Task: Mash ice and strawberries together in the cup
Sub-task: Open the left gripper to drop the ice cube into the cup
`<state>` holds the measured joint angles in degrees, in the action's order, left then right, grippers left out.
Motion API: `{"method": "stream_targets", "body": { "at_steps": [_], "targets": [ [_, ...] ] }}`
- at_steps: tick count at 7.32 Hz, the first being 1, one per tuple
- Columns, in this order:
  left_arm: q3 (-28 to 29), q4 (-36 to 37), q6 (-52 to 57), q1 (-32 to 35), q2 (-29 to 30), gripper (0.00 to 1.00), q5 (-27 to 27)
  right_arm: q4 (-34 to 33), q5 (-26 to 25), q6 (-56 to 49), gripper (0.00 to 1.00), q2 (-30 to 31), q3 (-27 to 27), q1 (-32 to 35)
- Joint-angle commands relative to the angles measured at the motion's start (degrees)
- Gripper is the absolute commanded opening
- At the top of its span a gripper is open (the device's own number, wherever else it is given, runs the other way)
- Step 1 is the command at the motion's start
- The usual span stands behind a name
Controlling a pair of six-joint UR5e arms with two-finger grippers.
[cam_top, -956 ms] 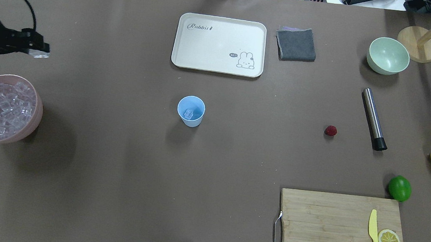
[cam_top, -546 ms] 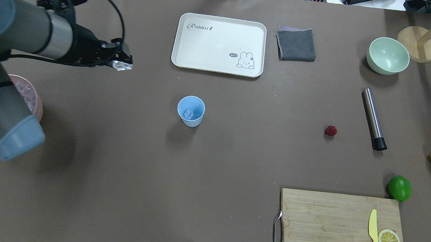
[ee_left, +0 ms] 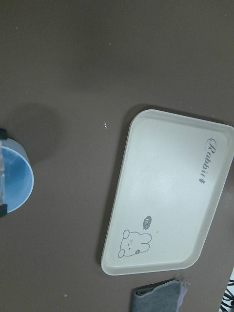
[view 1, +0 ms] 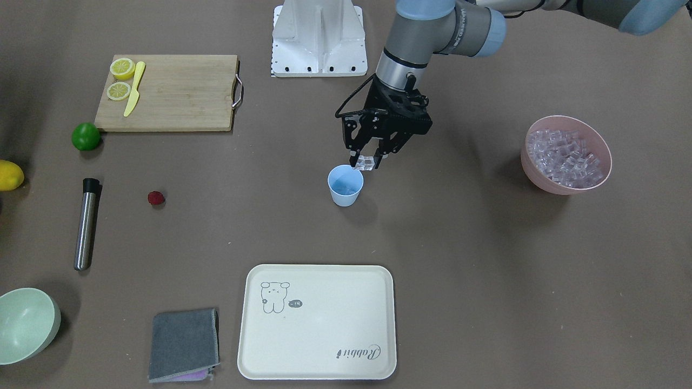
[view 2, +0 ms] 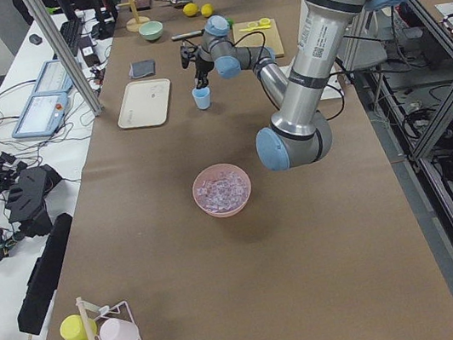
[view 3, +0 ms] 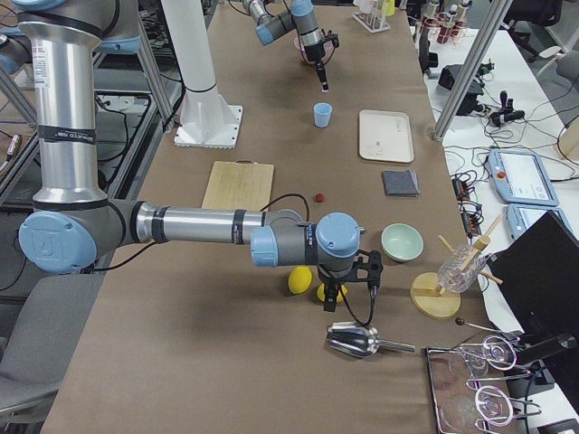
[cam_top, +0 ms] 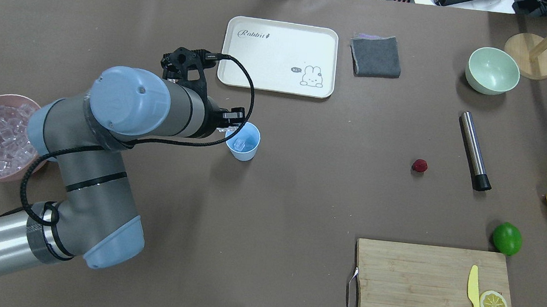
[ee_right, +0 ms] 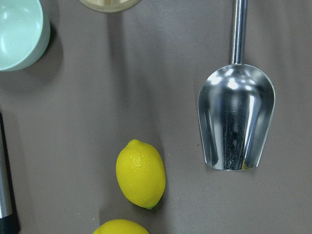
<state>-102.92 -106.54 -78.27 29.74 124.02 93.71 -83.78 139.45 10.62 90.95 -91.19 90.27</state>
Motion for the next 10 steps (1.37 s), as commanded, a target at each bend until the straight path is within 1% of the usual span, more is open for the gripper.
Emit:
{"method": "stream_targets", "body": {
  "at_steps": [1,6,7,8,10],
  "targets": [
    [3.1,-2.3,-1.3,-3.1,0.9,0.0,-3.7,0.0,0.2,0.8,1.0,-0.2,0.0,0.0],
    [4.9,-2.8,-1.0,-2.8,1.7,0.0,-3.8,0.1,0.2,0.2,1.0,-0.3,-0.1,0.0],
    [5.2,-3.0,-1.0,-2.8,1.8,0.61,-3.8,0.1,0.1,0.3,1.0,-0.5,-0.1,-0.1],
    [5.2,-3.0,-1.2,-2.6,1.8,0.96,-3.8,0.1,0.2,0.5,1.0,-0.6,-0.1,0.0],
    [4.9,-2.9,-0.9,-0.6,1.8,0.97,-3.6,0.5,0.2,0.6,1.0,-0.7,-0.6,-0.1]
  ]
}}
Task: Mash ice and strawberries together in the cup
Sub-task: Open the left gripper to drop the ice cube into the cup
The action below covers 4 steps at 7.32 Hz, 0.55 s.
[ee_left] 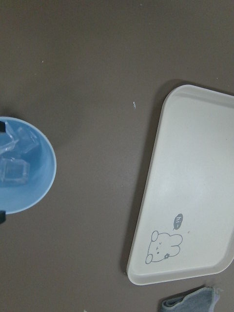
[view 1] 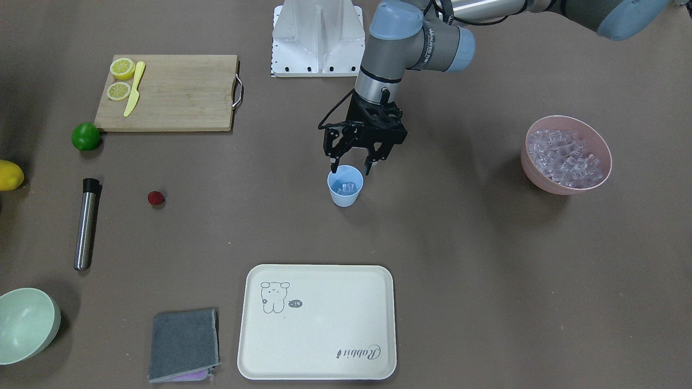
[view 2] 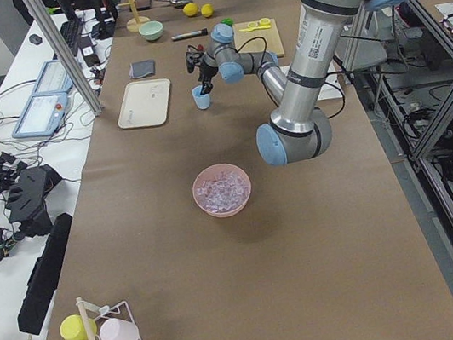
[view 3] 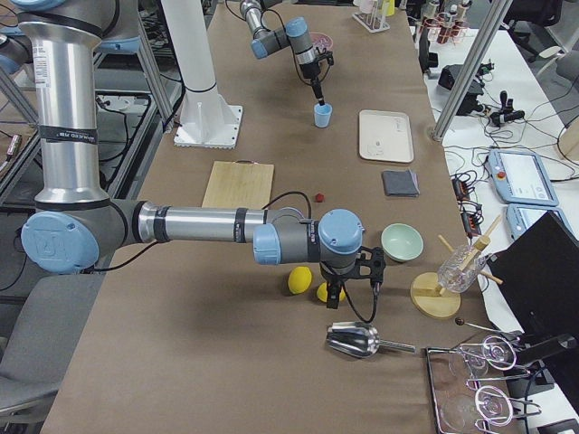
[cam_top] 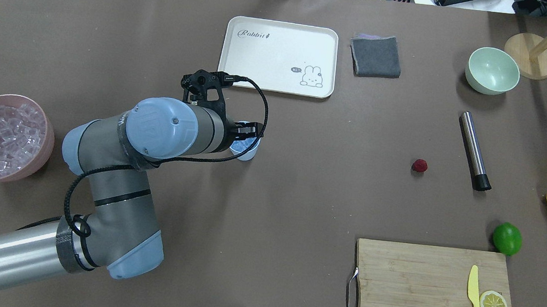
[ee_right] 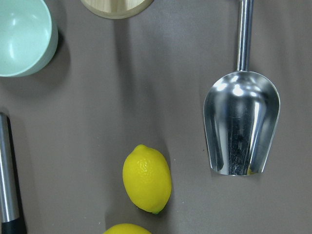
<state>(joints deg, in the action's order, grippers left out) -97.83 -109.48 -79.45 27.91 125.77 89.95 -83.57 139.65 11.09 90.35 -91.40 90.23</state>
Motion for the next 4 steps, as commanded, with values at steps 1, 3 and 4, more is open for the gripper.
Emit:
{"method": "stream_targets", "body": {
  "at_steps": [1,3,4],
  "targets": [
    [-0.4,0.4,0.8,3.5,-0.3,0.97,0.7,1.2,0.3,0.8,1.0,-1.0,-1.7,-0.1],
    [-4.4,2.0,10.5,10.1,-5.2,0.97,6.7,1.2,0.8,7.9,1.0,-6.5,-2.1,-3.5],
    [-8.2,2.1,14.6,14.4,-10.7,0.97,10.9,1.6,0.3,12.6,1.0,-8.2,-3.2,-7.4]
  ]
}}
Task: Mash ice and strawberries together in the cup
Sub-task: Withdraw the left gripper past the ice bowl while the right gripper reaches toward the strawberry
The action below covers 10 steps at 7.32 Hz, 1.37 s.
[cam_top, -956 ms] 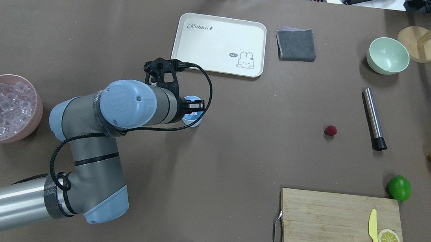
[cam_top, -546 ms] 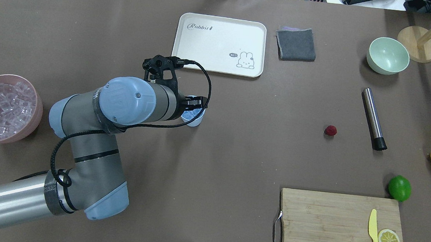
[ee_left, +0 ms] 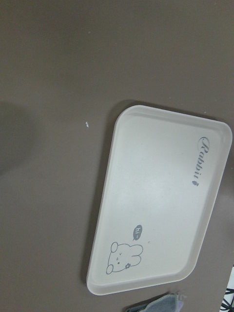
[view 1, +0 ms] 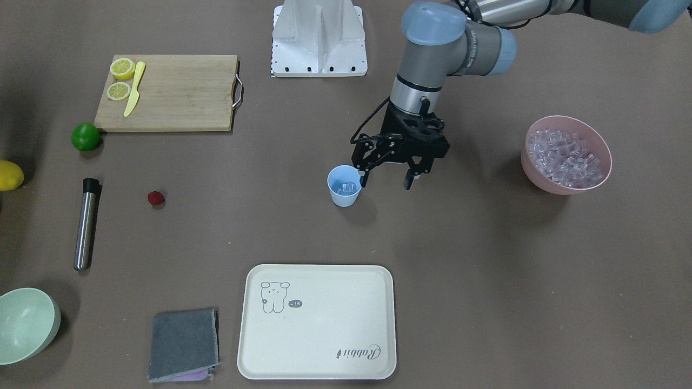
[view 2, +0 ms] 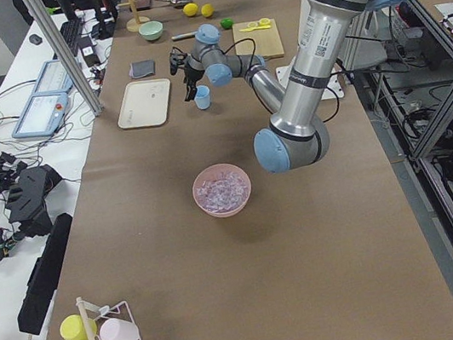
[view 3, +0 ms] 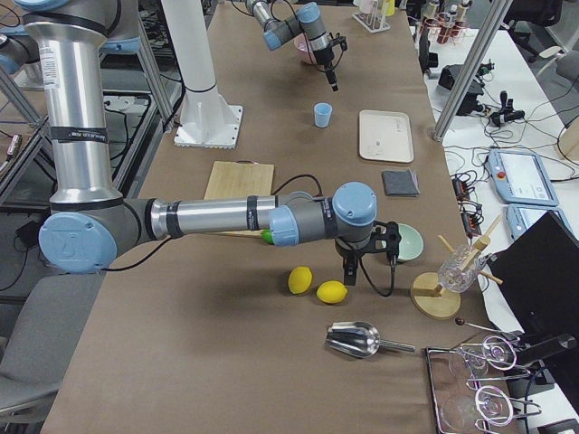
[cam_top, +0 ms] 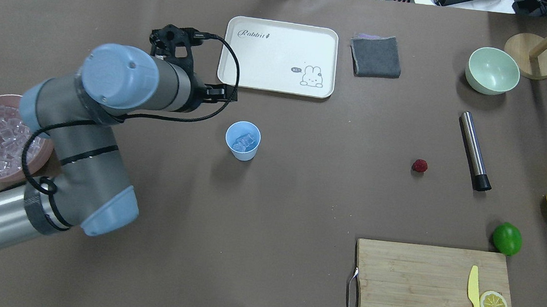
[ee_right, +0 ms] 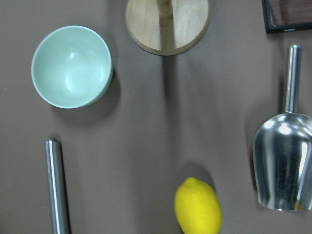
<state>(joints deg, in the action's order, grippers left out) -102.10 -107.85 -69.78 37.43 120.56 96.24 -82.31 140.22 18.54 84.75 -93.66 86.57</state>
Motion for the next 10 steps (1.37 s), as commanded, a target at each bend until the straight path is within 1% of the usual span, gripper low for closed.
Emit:
{"method": "stream_targets", "body": {
  "at_steps": [1,2,3,4,5,6,7,9,10],
  "targets": [
    [-7.5,0.4,11.1,10.9,-11.4,0.97,9.2,0.6,-0.6,8.8,1.0,-4.4,-3.3,-7.0],
    [-8.6,0.4,16.0,17.5,-16.4,0.97,14.8,0.6,-1.4,12.3,1.0,-5.1,-6.7,-11.0],
    [-8.6,0.4,21.6,24.5,-19.8,0.97,19.6,0.6,-6.0,17.3,1.0,-5.2,-11.1,-17.2],
    [-7.7,0.4,25.9,29.3,-22.0,0.97,22.2,0.8,-10.6,21.3,1.0,-5.9,-12.6,-23.2],
    [-5.3,0.4,26.2,30.2,-21.7,0.97,22.1,4.8,-12.3,21.7,1.0,-6.3,-11.9,-27.6],
    [-3.7,0.3,26.2,30.2,-21.9,0.97,22.0,7.0,-15.2,22.4,1.0,-6.9,-11.2,-31.7],
    [-3.7,0.3,26.2,30.3,-21.6,0.97,22.0,8.5,-19.4,23.7,1.0,-7.1,-10.3,-35.5],
    [-4.9,0.4,25.9,30.2,-21.2,0.97,22.3,16.2,-20.2,25.7,1.0,-7.1,-4.7,-38.7],
    [-6.1,0.4,25.8,30.3,-21.5,0.97,22.3,19.4,-22.1,27.1,1.0,-7.5,-2.1,-40.8]
  ]
}}
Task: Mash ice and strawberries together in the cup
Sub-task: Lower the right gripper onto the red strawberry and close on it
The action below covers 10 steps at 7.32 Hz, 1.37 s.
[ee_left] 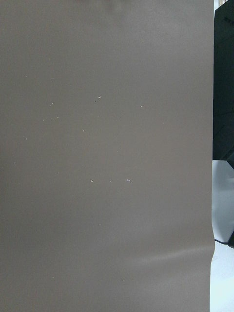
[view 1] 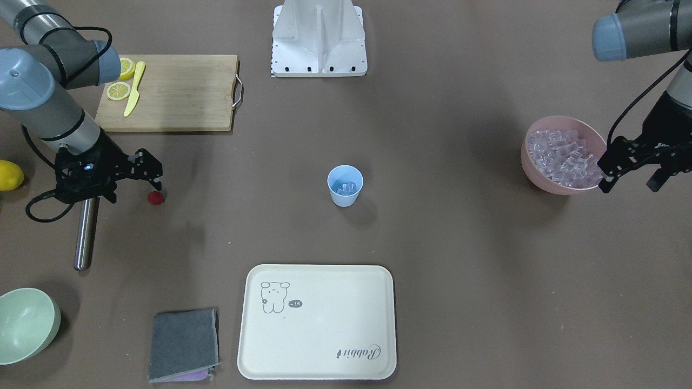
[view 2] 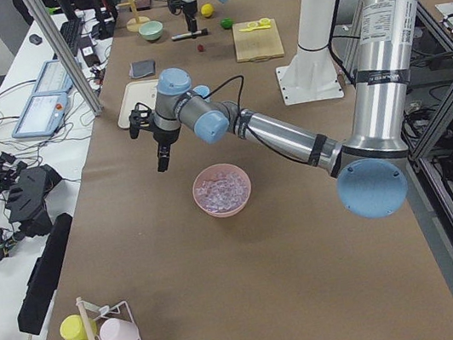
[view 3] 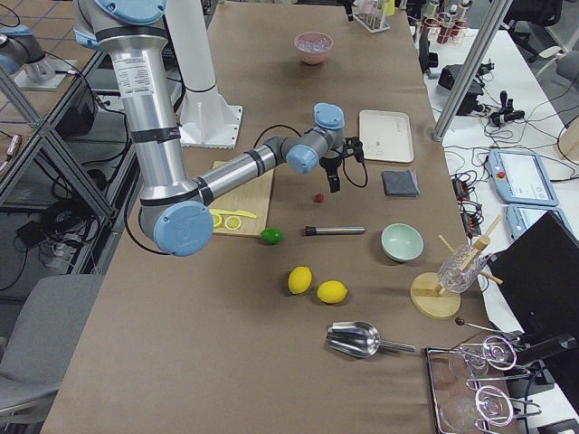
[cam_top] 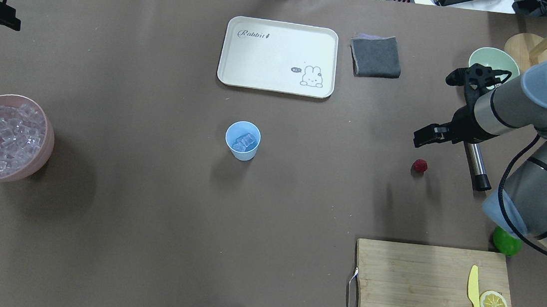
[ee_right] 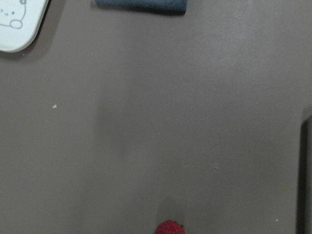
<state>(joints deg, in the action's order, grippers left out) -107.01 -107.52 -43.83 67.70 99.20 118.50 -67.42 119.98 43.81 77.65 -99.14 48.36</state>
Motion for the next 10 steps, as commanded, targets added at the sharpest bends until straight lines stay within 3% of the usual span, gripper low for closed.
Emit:
{"method": "stream_targets", "body": {
  "at_steps": [1,5,6,8,9,10],
  "targets": [
    [-1.0,0.1,-0.1,0.1,-0.2,0.97,0.1,5.4,-2.5,2.1,1.0,-0.4,4.0,-3.4],
    [-0.6,0.1,-0.1,0.1,0.1,0.97,0.1,5.5,-2.5,1.9,0.98,1.1,4.7,-3.3],
    [-0.6,0.1,-0.1,0.1,0.1,0.97,0.2,5.4,-2.5,2.1,0.76,1.1,4.7,-3.3],
    [-0.4,0.1,0.2,0.1,0.1,0.97,0.1,5.2,-2.5,2.0,0.14,1.0,4.5,-3.6],
    [-0.3,0.0,0.2,0.1,0.0,0.97,0.1,5.3,-3.5,1.8,0.0,0.9,4.5,-4.3],
    [-0.1,0.0,0.2,0.1,0.0,0.97,0.1,4.9,-4.1,1.7,0.0,0.1,4.1,-4.6]
  ]
}}
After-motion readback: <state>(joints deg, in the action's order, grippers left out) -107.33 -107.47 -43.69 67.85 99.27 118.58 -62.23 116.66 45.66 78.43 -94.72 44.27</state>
